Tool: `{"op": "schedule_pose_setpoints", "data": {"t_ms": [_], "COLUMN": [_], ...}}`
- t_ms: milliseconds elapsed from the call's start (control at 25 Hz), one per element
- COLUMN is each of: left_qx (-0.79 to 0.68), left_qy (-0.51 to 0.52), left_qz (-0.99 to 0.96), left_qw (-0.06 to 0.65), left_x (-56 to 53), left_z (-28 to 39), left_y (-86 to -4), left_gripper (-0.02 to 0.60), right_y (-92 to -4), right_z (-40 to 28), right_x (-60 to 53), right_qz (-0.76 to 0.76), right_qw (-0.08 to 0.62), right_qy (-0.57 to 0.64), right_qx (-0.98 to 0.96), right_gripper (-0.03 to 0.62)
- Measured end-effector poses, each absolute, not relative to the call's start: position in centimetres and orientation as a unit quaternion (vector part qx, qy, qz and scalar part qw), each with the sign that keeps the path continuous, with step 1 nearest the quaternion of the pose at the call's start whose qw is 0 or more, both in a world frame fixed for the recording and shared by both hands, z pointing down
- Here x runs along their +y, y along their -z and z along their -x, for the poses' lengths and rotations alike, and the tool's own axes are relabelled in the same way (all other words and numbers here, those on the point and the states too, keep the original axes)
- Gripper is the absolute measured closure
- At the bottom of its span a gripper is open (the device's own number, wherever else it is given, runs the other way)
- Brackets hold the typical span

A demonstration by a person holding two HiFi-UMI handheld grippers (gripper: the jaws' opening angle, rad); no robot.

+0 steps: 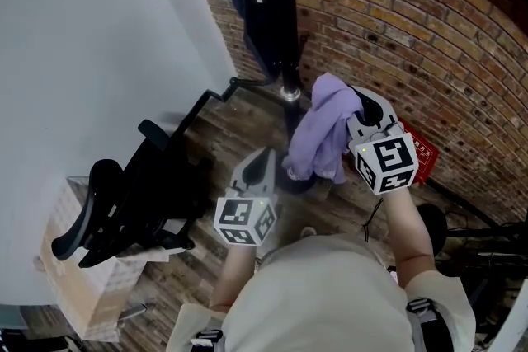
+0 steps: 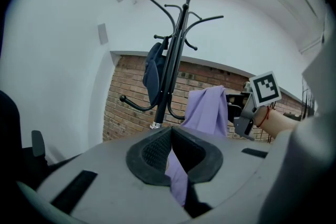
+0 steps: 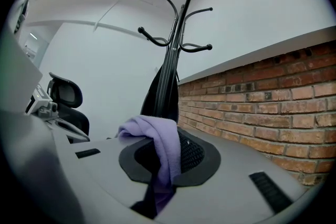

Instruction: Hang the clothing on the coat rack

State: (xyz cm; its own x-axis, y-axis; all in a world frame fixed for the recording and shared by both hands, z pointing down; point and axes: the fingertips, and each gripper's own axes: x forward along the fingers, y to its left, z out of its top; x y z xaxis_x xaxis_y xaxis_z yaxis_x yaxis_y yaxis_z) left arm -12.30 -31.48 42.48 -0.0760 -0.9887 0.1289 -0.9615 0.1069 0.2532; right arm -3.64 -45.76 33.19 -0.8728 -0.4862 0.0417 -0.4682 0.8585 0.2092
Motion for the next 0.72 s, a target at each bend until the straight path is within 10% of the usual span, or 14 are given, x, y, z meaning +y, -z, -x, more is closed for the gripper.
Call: {"op": "schedule_pose_setpoints", "data": {"t_ms": [720], "left_qx": [-0.763], "left_qy": [0.045], "left_qz": [-0.631], "left_qw": [0.136], "left_x": [-31.1], "left_z": [13.4], "left_y": [-42.8], "left_gripper": [0.578], "right_y": [-33.3], "right_z": [8.2], "right_x": [-49.2], "right_qz": [-0.199], "right_qw": [0.062], "right_qy": [0.125], "right_qx": [-0.97], "right_gripper": [0.568]}}
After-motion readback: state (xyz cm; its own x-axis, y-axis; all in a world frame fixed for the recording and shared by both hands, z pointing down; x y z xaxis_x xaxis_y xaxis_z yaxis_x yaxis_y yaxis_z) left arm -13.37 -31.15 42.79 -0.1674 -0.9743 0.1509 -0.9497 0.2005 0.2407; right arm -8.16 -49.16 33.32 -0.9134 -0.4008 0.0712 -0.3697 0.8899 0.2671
